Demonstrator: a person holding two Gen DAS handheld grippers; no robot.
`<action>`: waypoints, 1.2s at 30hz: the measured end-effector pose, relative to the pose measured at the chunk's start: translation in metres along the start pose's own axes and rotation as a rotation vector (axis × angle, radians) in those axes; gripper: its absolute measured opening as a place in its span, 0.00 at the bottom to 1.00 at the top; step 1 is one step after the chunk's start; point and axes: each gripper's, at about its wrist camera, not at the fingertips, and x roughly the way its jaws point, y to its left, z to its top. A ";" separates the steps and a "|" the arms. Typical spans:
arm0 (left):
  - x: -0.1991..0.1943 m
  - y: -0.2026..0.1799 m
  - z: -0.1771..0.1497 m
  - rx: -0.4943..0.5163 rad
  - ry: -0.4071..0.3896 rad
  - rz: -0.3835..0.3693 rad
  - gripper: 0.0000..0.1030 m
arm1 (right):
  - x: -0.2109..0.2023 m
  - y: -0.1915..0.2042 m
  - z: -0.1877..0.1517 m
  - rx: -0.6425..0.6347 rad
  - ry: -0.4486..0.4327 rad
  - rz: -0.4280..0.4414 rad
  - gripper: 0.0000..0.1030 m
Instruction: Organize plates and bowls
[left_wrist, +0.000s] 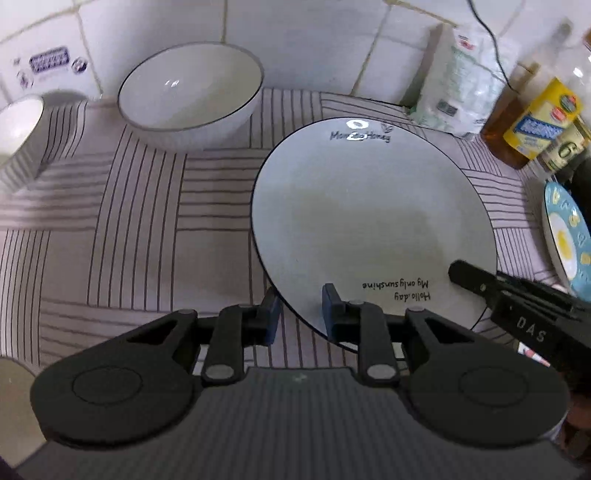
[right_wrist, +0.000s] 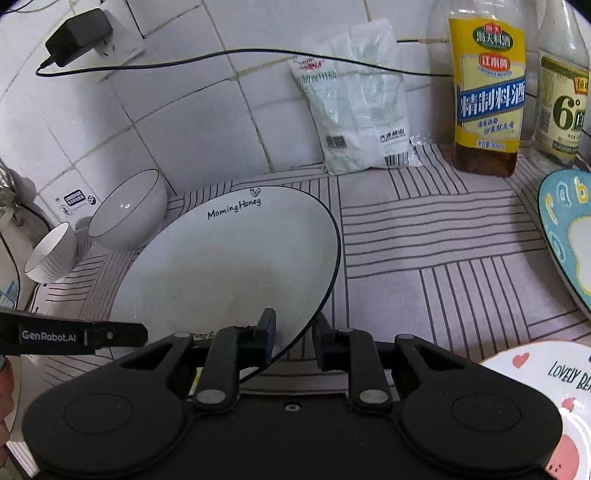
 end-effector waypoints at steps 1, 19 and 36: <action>-0.002 0.000 0.000 -0.007 0.007 0.007 0.21 | 0.000 0.000 0.001 0.011 0.014 -0.011 0.25; -0.116 -0.057 -0.045 0.168 -0.035 0.145 0.23 | -0.134 0.009 -0.003 -0.145 -0.050 -0.034 0.37; -0.189 -0.110 -0.111 0.239 -0.071 0.133 0.40 | -0.261 0.013 -0.065 -0.298 -0.138 -0.100 0.48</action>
